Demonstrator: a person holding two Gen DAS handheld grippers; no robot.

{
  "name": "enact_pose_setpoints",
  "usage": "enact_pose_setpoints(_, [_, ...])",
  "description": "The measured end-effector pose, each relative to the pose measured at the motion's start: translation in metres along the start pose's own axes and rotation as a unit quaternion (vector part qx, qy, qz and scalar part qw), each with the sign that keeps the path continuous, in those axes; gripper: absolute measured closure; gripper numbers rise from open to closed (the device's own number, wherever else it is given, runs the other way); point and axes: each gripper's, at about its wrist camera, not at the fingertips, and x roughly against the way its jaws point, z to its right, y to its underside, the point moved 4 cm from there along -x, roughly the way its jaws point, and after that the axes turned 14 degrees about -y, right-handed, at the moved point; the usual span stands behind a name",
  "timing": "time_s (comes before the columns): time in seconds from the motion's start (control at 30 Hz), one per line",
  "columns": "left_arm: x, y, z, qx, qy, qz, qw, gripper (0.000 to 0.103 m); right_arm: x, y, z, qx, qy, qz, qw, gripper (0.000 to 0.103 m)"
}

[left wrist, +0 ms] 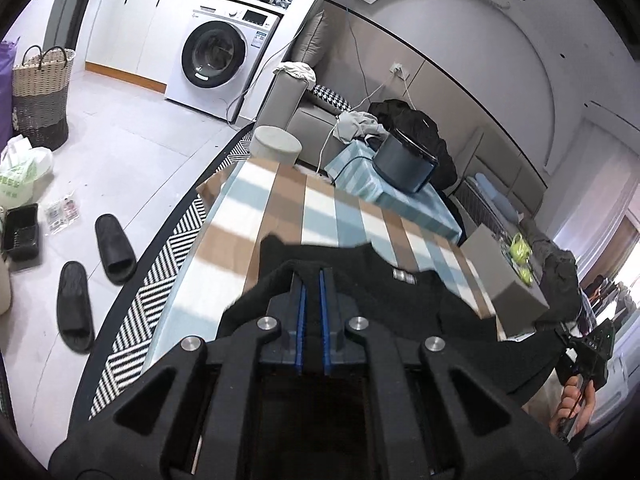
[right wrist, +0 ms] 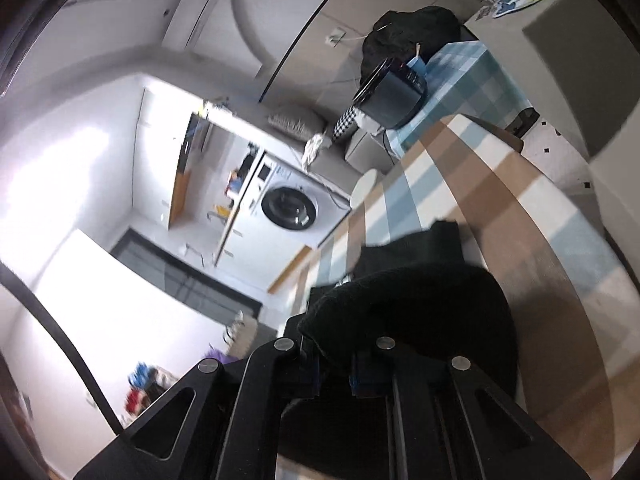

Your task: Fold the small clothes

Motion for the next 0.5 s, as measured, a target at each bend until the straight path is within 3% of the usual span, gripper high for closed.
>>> enact_pose_setpoints(0.17, [-0.060, -0.041, 0.012, 0.010, 0.004, -0.013, 0.9999, 0.099, -0.040, -0.039, 0.021, -0.022, 0.026, 0.012, 0.999, 0.093])
enact_pose_setpoints(0.3, [-0.127, -0.063, 0.018, 0.021, 0.000, -0.053, 0.9984, 0.099, -0.084, -0.069, 0.058, -0.062, 0.074, 0.006, 0.995, 0.090])
enact_pose_setpoints(0.33, [-0.143, -0.066, 0.017, 0.030, -0.005, -0.063, 0.9976, 0.092, -0.093, -0.076, 0.072, -0.080, 0.091, 0.008, 0.993, 0.085])
enact_pose_setpoints(0.37, [-0.157, -0.068, 0.017, 0.036, -0.015, -0.071, 0.9967, 0.084, -0.099, -0.082, 0.083, -0.091, 0.101, 0.011, 0.991, 0.073])
enact_pose_setpoints(0.43, [-0.174, -0.070, 0.006, 0.057, -0.041, -0.078, 0.9945, 0.037, -0.102, -0.093, 0.099, -0.100, 0.119, 0.029, 0.987, 0.063])
enact_pose_setpoints(0.5, [-0.178, -0.070, -0.002, 0.076, -0.032, -0.079, 0.9934, 0.036, -0.100, -0.097, 0.103, -0.101, 0.128, 0.031, 0.986, 0.063])
